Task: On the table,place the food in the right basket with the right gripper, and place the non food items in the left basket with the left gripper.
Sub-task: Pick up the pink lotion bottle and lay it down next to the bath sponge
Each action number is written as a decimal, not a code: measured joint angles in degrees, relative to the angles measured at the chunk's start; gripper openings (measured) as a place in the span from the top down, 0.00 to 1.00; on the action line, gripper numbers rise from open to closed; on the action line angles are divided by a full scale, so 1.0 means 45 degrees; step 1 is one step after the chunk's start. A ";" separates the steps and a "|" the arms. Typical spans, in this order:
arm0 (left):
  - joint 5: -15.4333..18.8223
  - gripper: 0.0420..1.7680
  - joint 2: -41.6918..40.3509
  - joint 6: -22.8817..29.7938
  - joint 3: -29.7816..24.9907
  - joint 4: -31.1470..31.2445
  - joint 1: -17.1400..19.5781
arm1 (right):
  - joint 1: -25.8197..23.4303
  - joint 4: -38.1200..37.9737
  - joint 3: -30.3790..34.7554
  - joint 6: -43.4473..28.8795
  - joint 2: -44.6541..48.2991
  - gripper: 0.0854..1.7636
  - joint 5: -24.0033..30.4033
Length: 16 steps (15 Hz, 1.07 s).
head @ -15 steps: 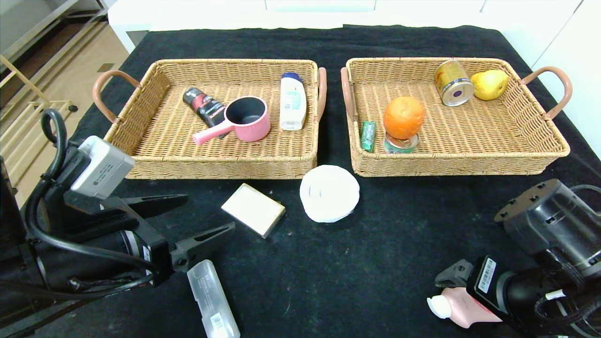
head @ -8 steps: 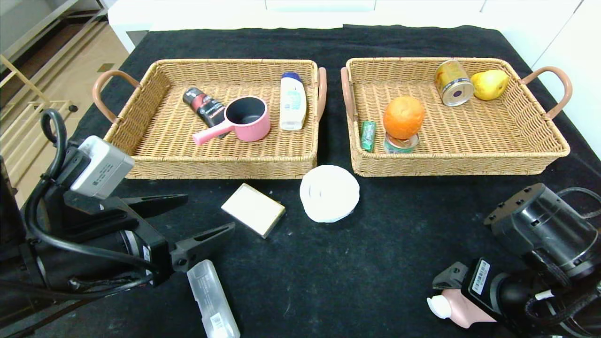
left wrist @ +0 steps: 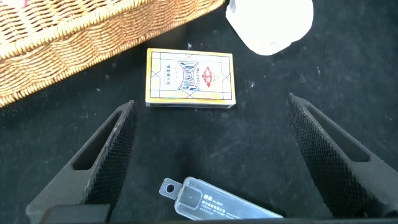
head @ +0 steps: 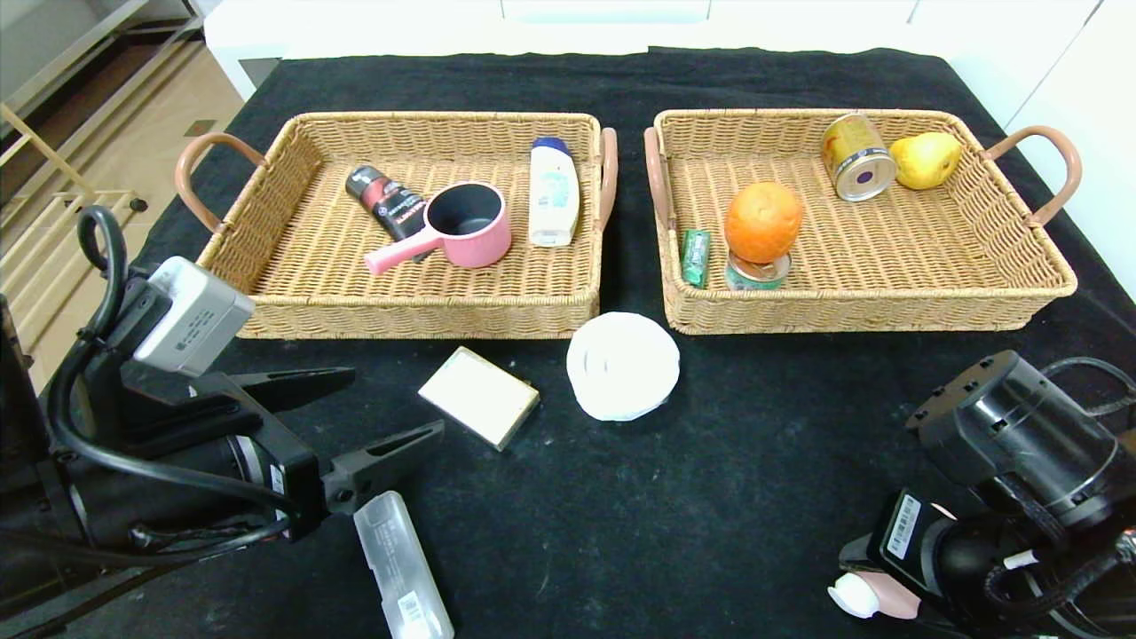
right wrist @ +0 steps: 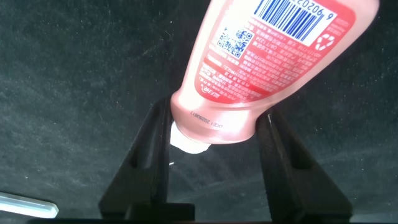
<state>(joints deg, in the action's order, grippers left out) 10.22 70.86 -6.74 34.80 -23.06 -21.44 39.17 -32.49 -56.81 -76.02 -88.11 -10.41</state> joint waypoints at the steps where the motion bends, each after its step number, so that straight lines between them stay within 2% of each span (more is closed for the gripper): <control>1: 0.0003 0.03 0.0000 0.0005 0.0000 0.0005 0.0000 | 0.0000 0.0005 0.0000 0.0000 -0.0033 0.52 0.0005; 11: 0.0003 0.03 0.0011 -0.0003 0.0000 0.0005 0.0000 | 0.0274 -0.0027 -0.0030 0.0116 0.0146 0.53 0.0274; 16: 0.0003 0.03 0.0108 0.0000 -0.0005 0.0005 0.0000 | 0.1119 -0.0057 -0.0637 0.2072 0.1493 0.53 0.0282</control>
<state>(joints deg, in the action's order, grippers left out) 10.23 71.35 -6.74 34.78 -23.04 -21.44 44.20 -32.74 -59.67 -66.69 -81.40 -9.14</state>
